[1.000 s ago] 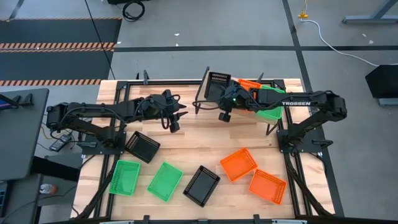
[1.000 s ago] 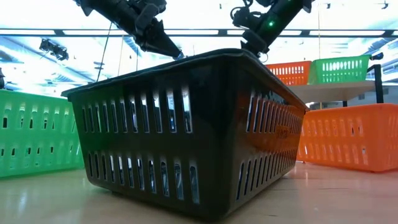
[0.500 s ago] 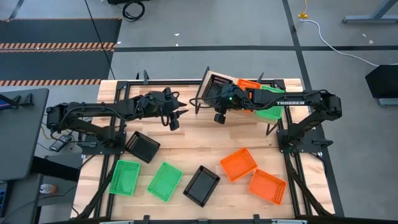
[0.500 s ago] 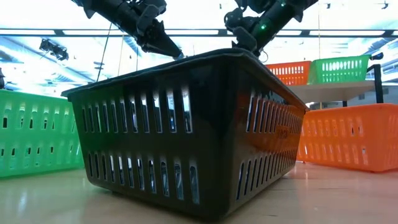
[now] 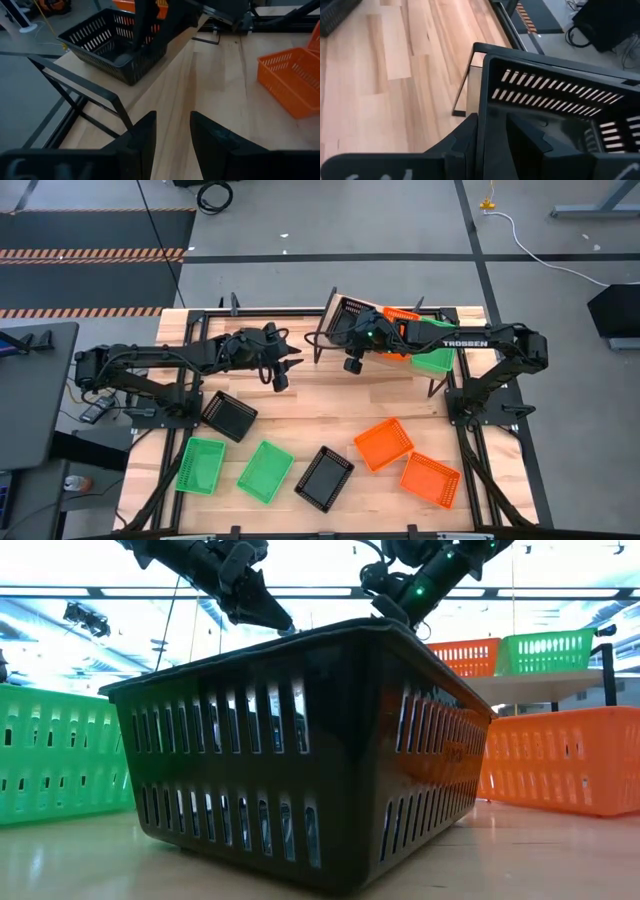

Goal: Stack baskets on shelf by color
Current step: Put the top black bin on the shelf, then stack the right green bin on top of the green bin on the shelf

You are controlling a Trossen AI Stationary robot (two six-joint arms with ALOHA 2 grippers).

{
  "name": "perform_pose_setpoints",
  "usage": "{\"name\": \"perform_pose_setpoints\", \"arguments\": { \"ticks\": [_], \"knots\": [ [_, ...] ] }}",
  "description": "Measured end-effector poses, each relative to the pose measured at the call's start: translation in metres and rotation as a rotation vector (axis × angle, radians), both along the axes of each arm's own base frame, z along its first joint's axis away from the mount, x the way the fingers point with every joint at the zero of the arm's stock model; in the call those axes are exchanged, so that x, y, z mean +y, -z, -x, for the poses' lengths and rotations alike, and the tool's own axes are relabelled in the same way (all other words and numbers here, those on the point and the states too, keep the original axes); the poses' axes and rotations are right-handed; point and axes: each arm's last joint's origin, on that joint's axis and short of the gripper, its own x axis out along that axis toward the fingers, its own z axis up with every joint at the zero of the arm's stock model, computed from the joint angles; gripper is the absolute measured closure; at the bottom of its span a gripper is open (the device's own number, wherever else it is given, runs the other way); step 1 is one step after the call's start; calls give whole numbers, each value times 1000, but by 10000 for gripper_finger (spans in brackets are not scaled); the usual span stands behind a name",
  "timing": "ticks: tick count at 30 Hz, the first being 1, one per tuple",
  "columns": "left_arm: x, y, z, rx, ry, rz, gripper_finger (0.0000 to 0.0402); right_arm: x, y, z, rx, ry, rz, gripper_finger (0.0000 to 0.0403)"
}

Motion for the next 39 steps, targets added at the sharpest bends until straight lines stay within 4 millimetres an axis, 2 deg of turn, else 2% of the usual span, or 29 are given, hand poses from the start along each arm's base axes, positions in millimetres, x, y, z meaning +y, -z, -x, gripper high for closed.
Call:
{"name": "perform_pose_setpoints", "arguments": {
  "ticks": [9, 15, 19, 21, 28, 33, 39],
  "knots": [
    [0, 4, 2, 56, 20, -36, 276, 12, -6, 0, 16, -30, 73, 296],
    [0, 12, 7, 160, 19, -16, 276, 30, -44, 6, -95, -64, 118, 296],
    [-7, 18, 10, 212, 12, 41, 276, 46, -67, 13, -173, -92, 103, 296],
    [-14, 21, 11, 245, 23, 64, 276, 57, -73, 17, -196, -120, 81, 296],
    [-46, 33, 19, 410, 105, 119, 276, 100, -59, 19, -112, -205, -80, 296],
    [-70, 33, 20, 385, 112, 211, 276, 133, -45, 12, -81, -297, -104, 296],
    [-111, 24, 16, 262, 273, 209, 276, 163, -32, 3, -74, -360, -127, 286]
  ]
}}
